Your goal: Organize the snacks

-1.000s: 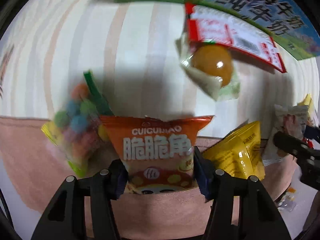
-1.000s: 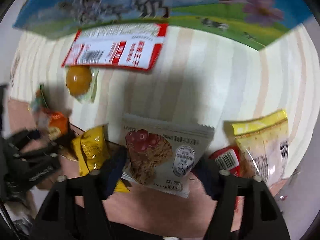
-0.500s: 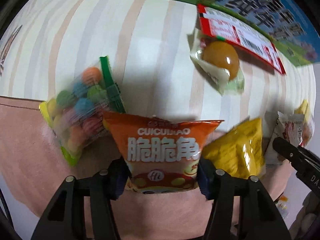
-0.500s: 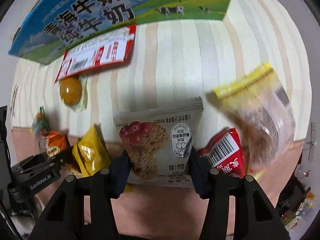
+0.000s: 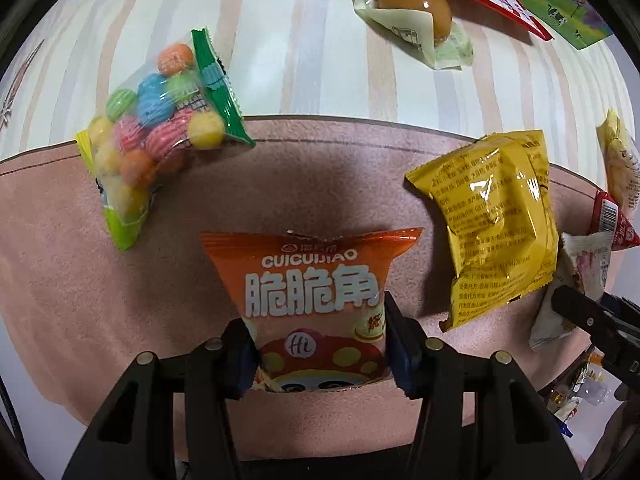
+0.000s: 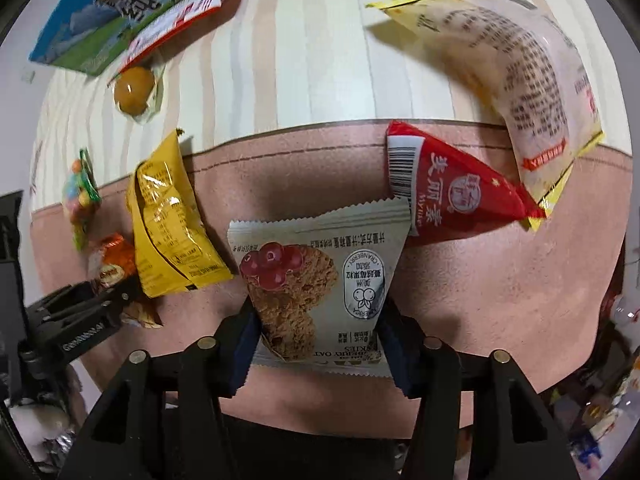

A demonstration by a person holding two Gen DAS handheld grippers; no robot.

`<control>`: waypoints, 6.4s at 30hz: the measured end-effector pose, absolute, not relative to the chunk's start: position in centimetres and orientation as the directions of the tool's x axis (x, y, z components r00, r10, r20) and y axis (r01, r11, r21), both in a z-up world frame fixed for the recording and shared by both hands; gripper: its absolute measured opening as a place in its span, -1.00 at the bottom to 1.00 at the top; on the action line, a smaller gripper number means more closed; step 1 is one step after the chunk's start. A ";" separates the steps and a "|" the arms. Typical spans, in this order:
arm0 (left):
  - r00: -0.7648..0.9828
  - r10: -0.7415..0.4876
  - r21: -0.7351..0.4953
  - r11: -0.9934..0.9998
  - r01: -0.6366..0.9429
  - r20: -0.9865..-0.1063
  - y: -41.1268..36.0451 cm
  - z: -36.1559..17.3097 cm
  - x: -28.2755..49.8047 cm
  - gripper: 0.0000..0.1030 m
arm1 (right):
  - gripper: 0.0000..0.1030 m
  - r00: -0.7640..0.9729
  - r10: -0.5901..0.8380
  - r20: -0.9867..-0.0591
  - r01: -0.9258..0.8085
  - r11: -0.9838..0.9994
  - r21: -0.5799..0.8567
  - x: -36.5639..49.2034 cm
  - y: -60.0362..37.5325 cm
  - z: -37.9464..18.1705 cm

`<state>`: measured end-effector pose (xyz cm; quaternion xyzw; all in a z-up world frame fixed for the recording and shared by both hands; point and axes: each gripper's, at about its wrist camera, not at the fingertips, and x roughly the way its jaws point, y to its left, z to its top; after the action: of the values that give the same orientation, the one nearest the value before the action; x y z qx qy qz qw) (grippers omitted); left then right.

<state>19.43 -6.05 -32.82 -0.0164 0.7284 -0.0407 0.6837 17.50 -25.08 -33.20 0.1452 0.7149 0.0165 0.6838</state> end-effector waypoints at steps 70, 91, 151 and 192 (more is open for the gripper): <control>0.143 -0.169 -0.169 0.986 0.018 -0.975 -7.1 -18.9 54.9 0.80 | 0.90 0.210 0.103 -0.972 0.165 0.976 0.139 56.3 -29.5 -20.0; 0.484 -0.091 -0.073 0.996 0.057 -0.870 -7.4 -10.7 41.6 0.80 | 0.94 0.470 -0.034 -0.882 0.135 0.990 0.034 42.0 -27.4 -12.4; 0.029 -0.112 -0.110 0.992 0.056 -0.993 -15.2 -30.3 24.6 0.20 | 0.60 0.012 0.295 -0.956 0.342 0.897 0.281 28.7 -37.8 -30.9; 0.352 -0.261 -0.246 0.965 0.088 -0.899 -8.4 -6.7 41.5 -0.04 | 0.11 0.411 0.352 -0.841 0.145 0.885 0.442 39.6 -31.2 -10.6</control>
<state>41.46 -8.45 -6.66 -0.0773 0.5593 -0.1065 0.8185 39.61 -31.24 -10.55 0.2306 0.5388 0.0640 0.8077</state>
